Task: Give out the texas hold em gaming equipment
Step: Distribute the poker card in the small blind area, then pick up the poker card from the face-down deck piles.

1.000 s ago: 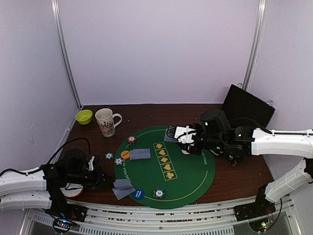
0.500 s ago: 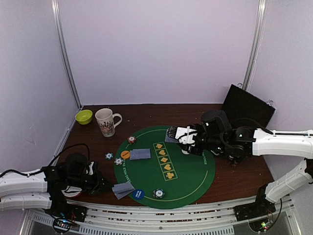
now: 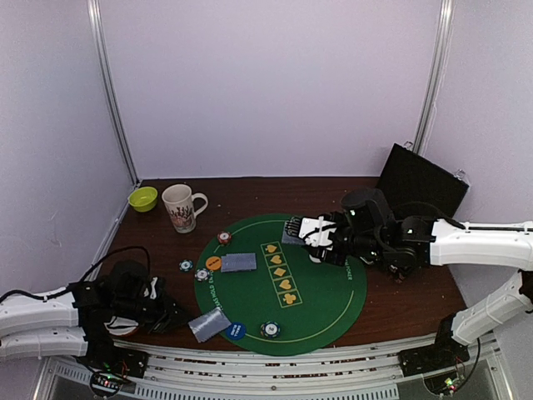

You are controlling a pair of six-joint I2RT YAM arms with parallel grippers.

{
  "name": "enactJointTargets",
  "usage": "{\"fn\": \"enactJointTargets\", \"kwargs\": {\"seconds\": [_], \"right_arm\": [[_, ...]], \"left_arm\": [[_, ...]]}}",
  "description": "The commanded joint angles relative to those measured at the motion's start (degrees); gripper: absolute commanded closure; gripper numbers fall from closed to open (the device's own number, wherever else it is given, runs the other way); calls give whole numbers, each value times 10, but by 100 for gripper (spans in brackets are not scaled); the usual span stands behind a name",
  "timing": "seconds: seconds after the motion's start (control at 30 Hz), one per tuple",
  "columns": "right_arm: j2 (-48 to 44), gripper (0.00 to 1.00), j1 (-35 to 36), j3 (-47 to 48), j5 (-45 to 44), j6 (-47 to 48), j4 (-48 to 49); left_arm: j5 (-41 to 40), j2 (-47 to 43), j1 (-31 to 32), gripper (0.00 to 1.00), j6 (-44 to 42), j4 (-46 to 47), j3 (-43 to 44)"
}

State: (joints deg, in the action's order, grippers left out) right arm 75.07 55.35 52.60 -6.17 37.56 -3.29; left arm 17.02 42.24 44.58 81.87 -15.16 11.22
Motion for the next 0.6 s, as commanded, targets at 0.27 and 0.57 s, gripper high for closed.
{"fn": "enactJointTargets", "kwargs": {"seconds": [0.27,0.57], "right_arm": [[-3,53,1,22,7,7,-22],[0,53,1,26,1,-5,-20]], "left_arm": [[-138,35,-1,63,-192,-68,202],[-149,267,-1,52,-446,-62,426]]}}
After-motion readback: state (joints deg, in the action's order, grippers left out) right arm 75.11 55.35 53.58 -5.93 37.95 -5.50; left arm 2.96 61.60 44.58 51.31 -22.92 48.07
